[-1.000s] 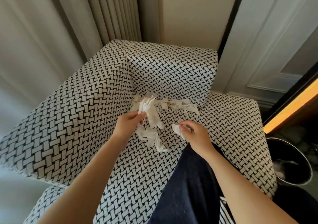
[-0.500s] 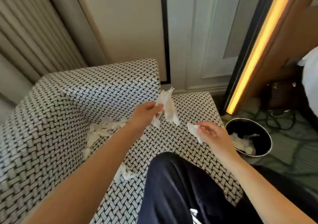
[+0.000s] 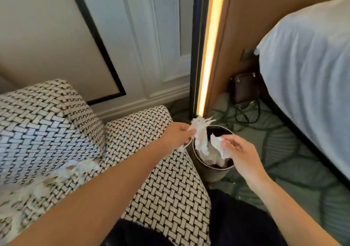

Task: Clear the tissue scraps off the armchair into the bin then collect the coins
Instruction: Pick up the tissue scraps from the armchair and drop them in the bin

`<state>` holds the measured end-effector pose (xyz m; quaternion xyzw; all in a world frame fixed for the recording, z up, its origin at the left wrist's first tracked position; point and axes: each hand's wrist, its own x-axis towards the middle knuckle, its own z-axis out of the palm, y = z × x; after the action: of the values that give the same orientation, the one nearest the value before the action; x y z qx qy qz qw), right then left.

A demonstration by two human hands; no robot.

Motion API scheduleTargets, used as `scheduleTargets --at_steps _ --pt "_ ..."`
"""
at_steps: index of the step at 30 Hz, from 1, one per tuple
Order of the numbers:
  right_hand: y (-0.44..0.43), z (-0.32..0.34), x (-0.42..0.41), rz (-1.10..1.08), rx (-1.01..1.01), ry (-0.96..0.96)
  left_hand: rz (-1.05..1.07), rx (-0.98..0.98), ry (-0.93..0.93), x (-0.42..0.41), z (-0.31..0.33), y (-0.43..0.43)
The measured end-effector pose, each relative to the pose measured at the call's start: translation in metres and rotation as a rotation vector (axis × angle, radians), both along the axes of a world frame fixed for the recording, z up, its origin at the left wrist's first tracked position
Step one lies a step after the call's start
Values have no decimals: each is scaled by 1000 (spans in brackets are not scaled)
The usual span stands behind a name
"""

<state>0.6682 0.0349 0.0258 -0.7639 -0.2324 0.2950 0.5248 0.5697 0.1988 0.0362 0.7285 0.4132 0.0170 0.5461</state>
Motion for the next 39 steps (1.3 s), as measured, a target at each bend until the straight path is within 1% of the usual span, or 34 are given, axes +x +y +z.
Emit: scheduleTargets --at_steps 6,9,13,16,21,25,27,30,33,36,39 --pt "6 -34 48 -138 -38 85 -40 -43 72 74 -45 2" --pt "8 -58 63 -227 -62 175 -16 -79 100 100 -65 6" --pt "10 -84 73 -315 -100 299 -19 -81 118 121 -83 6" --pt "11 -96 77 -358 -72 459 -20 -127 100 127 -90 3" --pt "12 -115 81 -500 22 806 -57 -169 51 121 -92 -4" --pt "19 -124 80 -596 87 903 -24 -173 36 112 -91 -6" --pt "23 -123 81 -633 162 1001 -21 -179 26 107 -88 -6" --pt "28 -112 78 -628 293 1117 -27 -190 17 98 -80 -8" --pt "30 -99 73 -561 389 1167 -32 -197 8 87 -72 -9" --pt "27 -91 64 -468 418 1166 -37 -210 0 73 -60 -10" --pt "23 -80 55 -378 421 1082 -46 -209 -2 58 -46 -10"
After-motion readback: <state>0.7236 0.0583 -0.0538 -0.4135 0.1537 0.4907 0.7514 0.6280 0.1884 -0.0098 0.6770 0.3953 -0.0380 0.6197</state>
